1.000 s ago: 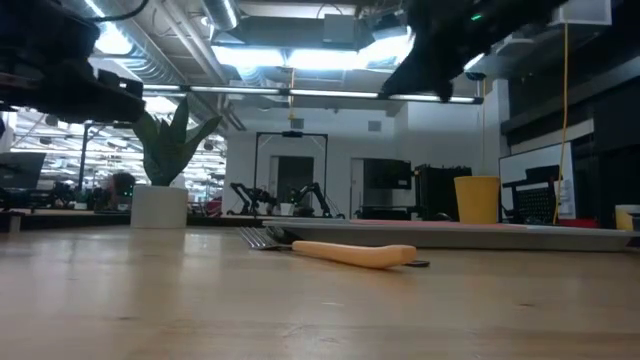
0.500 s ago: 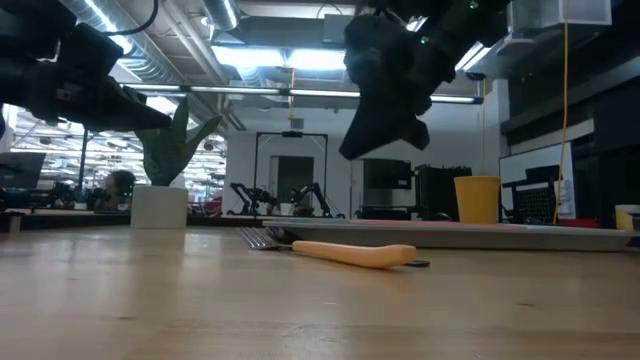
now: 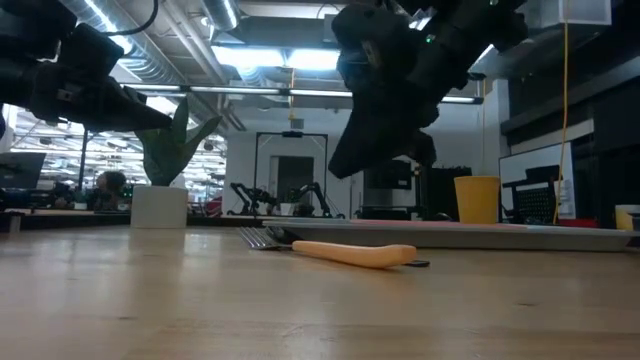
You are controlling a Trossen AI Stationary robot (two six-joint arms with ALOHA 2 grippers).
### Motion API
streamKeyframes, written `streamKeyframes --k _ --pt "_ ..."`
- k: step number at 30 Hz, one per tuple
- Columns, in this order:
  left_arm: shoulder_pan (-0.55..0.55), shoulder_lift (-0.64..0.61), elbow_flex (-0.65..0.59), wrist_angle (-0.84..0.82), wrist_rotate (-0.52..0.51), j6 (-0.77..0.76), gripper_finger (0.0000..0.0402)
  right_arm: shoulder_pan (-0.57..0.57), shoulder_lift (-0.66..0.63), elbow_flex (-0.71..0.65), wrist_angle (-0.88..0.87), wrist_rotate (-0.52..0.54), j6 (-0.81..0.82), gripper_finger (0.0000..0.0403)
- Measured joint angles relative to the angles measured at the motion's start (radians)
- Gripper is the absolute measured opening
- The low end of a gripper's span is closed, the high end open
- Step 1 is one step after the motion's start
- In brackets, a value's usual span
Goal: Pick and place plate/cup/fork/spoon on tray
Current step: Put the orange fork on the gray serving tray to the left of the pink plate
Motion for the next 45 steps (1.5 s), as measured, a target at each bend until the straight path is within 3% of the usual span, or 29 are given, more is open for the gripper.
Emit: streamKeyframes --k 15,21,31,39,45 --pt "0.0 0.0 0.0 0.0 0.0 0.0 0.0 0.043 0.097 0.018 0.001 0.045 -0.001 0.0044" --pt "0.0 0.0 0.0 0.0 0.0 0.0 0.0 0.071 0.113 0.19 -0.208 0.201 -0.112 0.0052" --pt "0.0 0.0 0.0 0.0 0.0 0.0 0.0 0.054 0.32 0.444 -0.494 0.191 -0.09 0.0053" --pt "0.0 0.0 0.0 0.0 0.0 0.0 0.0 0.118 0.337 0.483 -0.603 0.284 0.013 0.0069" --pt "0.0 0.0 0.0 0.0 0.0 0.0 0.0 0.117 0.349 0.482 -0.598 0.268 0.014 0.0098"
